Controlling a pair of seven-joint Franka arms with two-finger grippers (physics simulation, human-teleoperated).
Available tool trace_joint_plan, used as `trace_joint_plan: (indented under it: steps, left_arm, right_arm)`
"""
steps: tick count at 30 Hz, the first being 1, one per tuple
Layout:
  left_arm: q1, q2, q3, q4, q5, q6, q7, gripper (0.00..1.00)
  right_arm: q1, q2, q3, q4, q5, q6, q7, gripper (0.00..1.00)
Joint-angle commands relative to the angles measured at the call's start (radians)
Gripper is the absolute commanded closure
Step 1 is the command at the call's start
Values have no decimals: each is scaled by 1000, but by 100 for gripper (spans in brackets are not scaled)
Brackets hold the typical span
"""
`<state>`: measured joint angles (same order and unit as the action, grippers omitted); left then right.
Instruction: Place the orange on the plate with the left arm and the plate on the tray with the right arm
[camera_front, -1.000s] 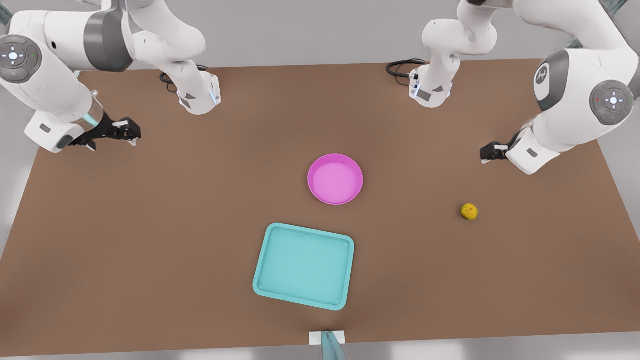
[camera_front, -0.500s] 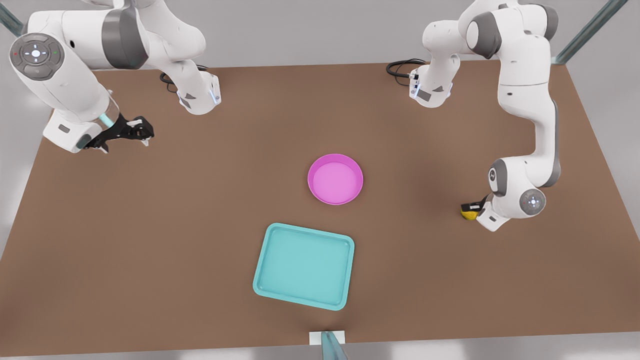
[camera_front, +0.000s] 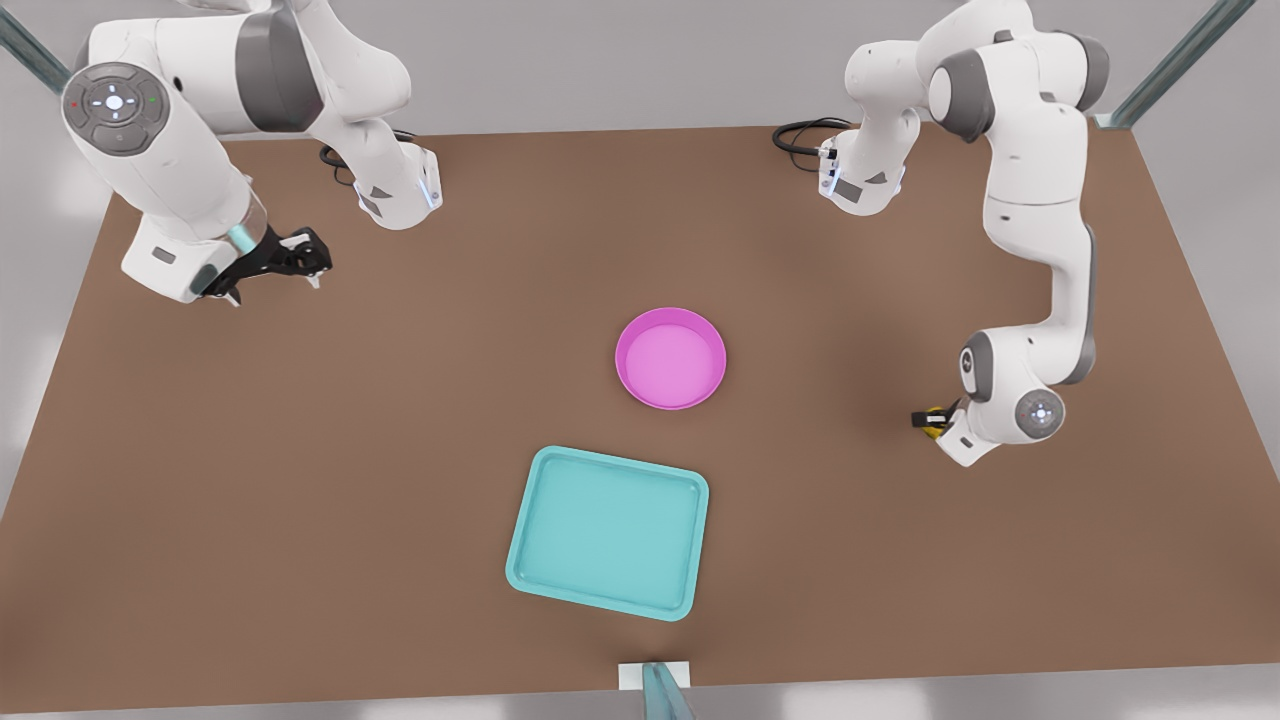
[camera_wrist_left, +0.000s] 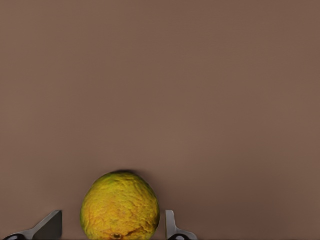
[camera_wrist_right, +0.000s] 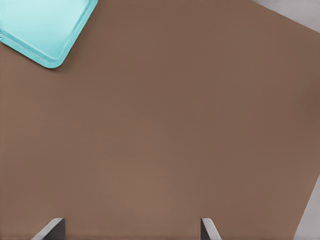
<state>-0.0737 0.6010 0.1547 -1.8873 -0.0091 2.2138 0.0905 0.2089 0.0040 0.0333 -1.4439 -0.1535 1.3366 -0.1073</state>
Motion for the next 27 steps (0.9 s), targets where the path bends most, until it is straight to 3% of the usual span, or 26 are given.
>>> trace_joint_plan:
  steps: [1,18,21,27]
  left_arm:
    - [0,8,0,1,1,15,40,0]
    - [2,23,-3,1,-5,95,38,0]
    - [2,23,-4,1,-8,89,32,24]
    - [2,33,-4,-1,-9,76,31,24]
  right_arm:
    - [-184,-1,-1,0,0,0,-5,0]
    - [-187,1,-1,-1,2,1,-12,0]
    - [-187,4,-1,-1,2,1,-14,0]
    - [-187,8,-3,-1,2,0,-14,0]
